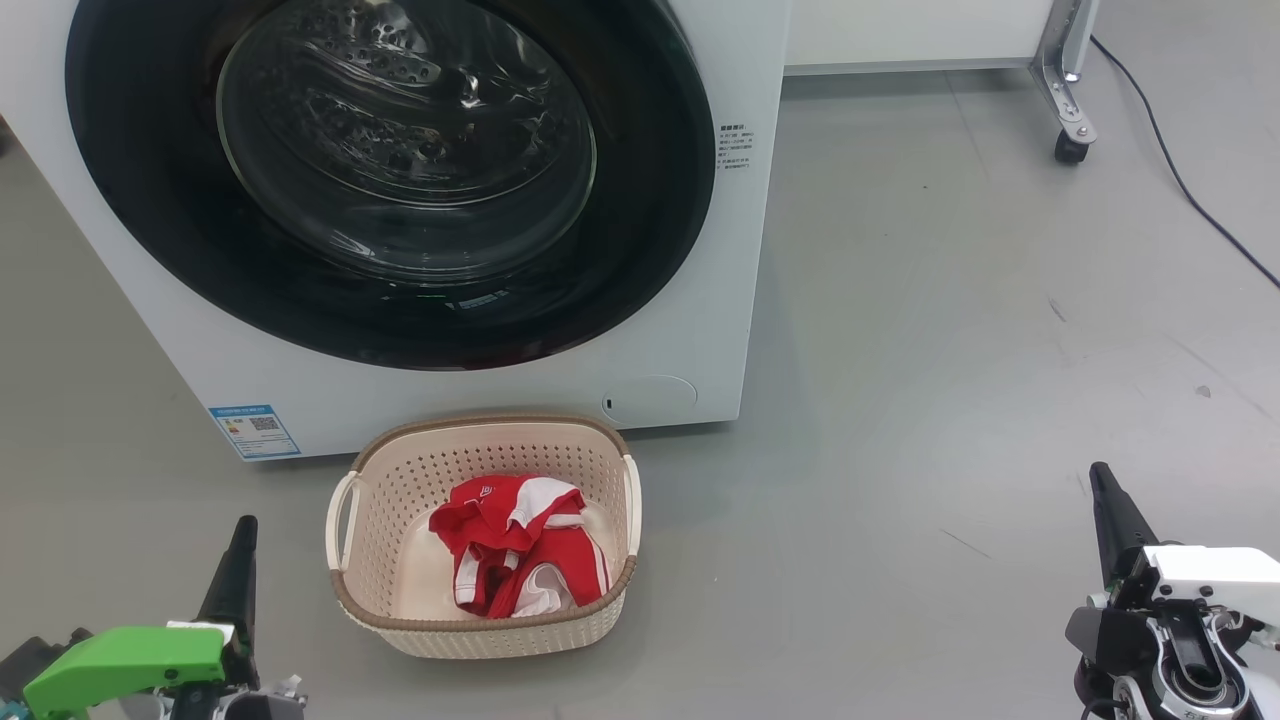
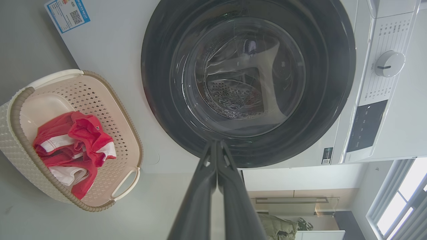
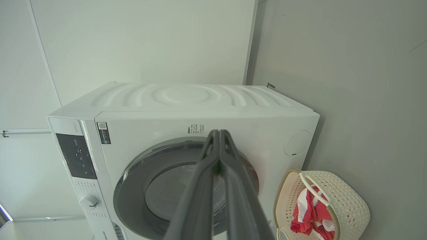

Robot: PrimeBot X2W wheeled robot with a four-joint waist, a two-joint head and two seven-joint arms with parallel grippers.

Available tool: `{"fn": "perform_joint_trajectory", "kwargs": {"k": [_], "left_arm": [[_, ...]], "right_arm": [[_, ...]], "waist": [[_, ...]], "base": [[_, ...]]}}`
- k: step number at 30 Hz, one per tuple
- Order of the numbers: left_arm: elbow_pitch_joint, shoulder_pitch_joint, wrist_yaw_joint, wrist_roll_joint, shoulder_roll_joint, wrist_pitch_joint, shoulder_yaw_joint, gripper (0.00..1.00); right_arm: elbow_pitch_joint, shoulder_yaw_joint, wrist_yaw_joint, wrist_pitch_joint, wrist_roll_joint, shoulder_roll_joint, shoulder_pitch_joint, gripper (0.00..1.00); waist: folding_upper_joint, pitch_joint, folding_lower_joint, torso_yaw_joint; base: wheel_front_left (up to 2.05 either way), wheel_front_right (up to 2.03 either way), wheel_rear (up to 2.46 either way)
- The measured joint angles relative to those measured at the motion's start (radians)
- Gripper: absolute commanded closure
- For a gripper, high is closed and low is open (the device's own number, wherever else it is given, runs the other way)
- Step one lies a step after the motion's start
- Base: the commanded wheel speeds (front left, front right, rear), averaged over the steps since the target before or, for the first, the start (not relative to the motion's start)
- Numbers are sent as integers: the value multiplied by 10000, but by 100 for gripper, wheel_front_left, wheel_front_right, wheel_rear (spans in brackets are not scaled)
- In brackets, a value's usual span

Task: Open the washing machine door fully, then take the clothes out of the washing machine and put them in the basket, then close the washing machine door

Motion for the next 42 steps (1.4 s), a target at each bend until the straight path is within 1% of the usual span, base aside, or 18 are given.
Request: {"fn": "perform_joint_trajectory", "kwargs": {"k": [42], "left_arm": [[31,-12,-2,2,-2,15,46,100]], "right_arm": [[61,-42,4,44,0,10,-6,100]], "waist": [[0,-2,0,0]], "base": [[0,0,0]]}}
